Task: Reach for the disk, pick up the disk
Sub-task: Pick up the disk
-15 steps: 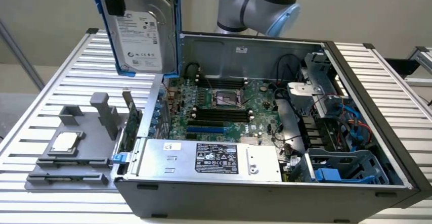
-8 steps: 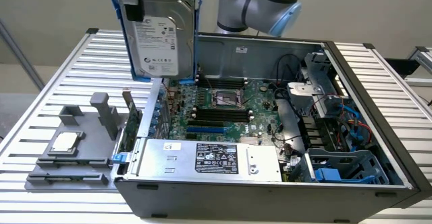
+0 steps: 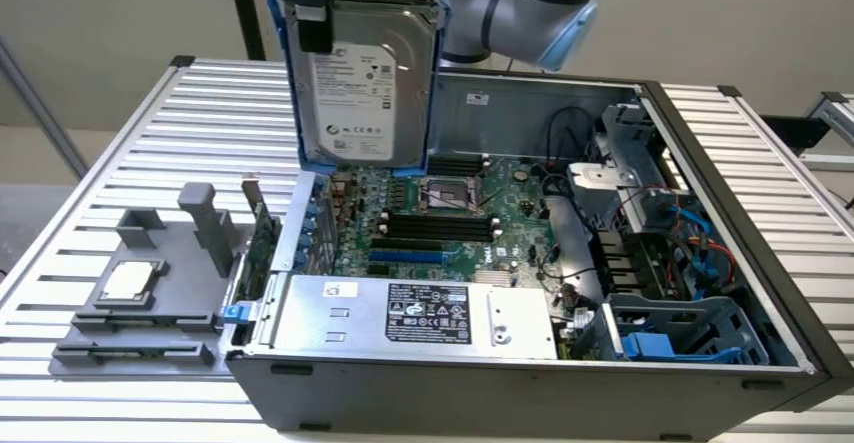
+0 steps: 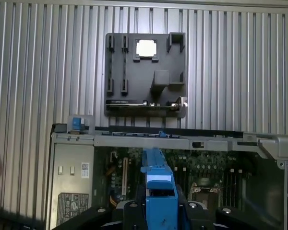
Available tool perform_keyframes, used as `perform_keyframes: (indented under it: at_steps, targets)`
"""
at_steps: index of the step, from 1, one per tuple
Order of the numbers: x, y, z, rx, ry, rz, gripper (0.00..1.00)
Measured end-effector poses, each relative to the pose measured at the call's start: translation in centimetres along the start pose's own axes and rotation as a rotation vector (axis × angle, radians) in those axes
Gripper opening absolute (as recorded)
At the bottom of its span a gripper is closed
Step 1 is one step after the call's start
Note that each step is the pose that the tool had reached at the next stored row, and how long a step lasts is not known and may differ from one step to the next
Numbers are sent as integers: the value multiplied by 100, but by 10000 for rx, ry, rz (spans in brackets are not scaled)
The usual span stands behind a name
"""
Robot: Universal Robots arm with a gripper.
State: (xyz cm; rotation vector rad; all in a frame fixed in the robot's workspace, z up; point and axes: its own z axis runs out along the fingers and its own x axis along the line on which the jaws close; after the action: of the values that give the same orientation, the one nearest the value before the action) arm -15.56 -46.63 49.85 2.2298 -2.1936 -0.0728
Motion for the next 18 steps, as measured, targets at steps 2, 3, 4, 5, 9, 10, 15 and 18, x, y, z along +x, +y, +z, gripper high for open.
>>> perform_keyframes:
  at_steps: [2,3,4,5,9,10,15,18]
  targets:
    - [26,-92,-4,0,-1,1,33]
    - [38,-135,-6,1,-1,0,33]
    - [52,-184,-9,0,1,0,33]
    - [64,-226,-11,0,0,1,33]
    - [113,-408,-20,0,1,1,33]
    - [125,-453,-22,0,1,0,33]
    - [183,-679,-32,0,-1,1,33]
    - [216,-814,-39,0,-1,1,33]
